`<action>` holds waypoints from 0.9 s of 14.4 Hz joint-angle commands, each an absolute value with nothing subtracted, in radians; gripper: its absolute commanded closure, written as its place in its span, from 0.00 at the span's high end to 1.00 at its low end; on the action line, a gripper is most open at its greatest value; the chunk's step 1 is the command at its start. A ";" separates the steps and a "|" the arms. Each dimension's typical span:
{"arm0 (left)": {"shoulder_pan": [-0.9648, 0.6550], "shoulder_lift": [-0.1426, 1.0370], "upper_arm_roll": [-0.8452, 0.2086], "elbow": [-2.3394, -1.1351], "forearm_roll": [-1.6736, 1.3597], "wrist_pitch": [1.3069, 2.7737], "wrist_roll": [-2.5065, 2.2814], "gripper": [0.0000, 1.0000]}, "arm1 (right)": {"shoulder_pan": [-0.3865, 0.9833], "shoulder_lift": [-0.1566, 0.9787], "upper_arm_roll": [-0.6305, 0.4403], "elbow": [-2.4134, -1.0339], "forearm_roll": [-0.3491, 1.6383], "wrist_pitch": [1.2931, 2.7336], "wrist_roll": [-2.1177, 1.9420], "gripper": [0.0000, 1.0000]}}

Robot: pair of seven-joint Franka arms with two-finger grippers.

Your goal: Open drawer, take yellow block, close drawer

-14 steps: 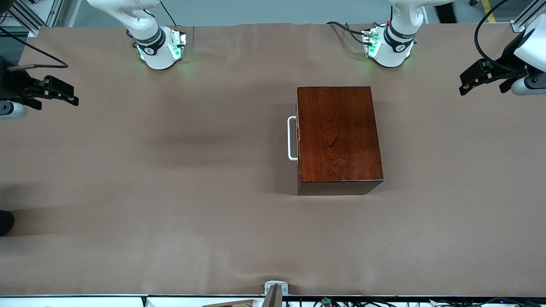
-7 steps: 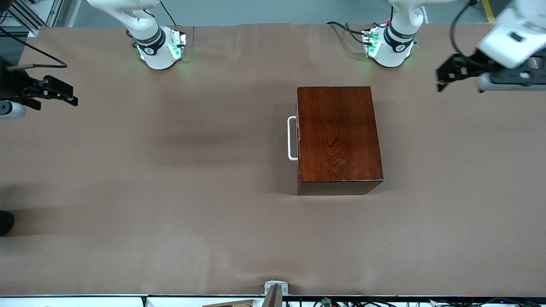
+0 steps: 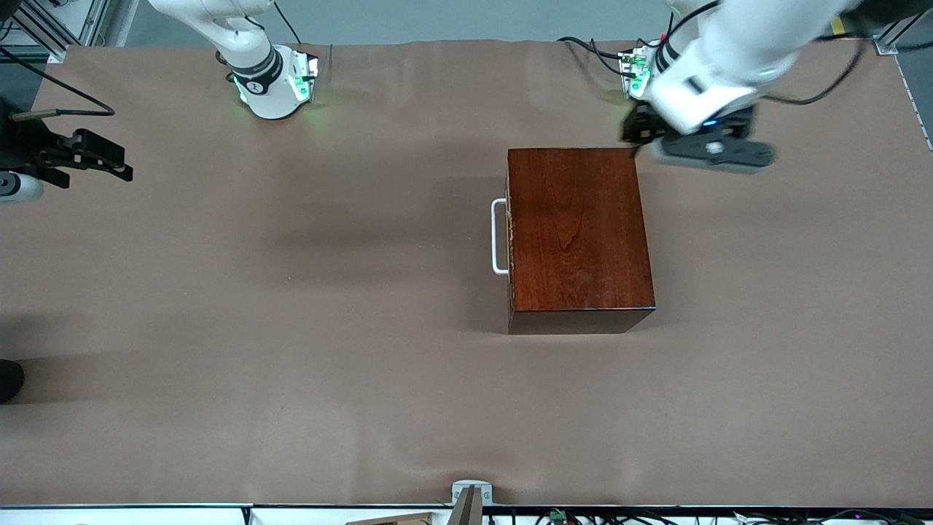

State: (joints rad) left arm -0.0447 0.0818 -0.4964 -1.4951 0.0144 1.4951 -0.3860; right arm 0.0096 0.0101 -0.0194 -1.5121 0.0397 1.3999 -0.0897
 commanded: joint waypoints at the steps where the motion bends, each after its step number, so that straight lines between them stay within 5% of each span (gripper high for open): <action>1: -0.184 0.243 -0.508 -1.338 0.112 1.471 -0.541 1.00 | -0.008 -0.002 -0.005 -1.514 0.028 1.397 -0.104 1.00; 7: -0.415 0.448 -0.454 -1.230 0.199 1.586 -0.785 1.00 | -0.008 -0.002 -0.005 -1.514 0.029 1.396 -0.104 1.00; 13: -0.861 0.630 -0.036 -1.114 0.198 1.652 -0.827 1.00 | -0.006 -0.002 -0.006 -1.514 0.029 1.396 -0.104 1.00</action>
